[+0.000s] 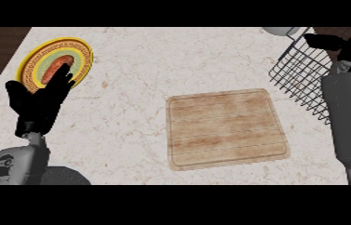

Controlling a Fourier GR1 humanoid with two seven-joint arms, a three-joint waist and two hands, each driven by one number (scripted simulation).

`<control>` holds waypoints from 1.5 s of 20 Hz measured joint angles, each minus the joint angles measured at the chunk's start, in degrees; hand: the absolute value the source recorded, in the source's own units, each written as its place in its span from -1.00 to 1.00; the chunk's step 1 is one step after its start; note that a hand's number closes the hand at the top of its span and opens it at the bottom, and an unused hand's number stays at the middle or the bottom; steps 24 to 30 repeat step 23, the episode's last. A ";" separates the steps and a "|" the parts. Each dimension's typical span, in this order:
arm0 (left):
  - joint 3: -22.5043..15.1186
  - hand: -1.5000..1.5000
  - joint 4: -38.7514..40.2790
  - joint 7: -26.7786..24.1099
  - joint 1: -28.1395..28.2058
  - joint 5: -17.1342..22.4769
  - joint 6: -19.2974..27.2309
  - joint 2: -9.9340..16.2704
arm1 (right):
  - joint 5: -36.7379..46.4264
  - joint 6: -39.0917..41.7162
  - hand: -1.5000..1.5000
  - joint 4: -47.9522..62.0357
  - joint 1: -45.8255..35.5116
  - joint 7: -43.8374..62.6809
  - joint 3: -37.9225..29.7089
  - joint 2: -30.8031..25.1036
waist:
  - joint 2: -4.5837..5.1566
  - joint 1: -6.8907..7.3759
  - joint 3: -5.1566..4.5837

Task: Pick the bell pepper from the cutting board and place it in the basket

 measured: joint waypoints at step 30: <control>1.91 0.00 1.08 -2.17 2.32 -0.01 -0.04 0.46 | -36.64 7.29 -1.00 -46.11 37.33 -3.64 -21.63 -1.79 | -0.64 -2.76 0.02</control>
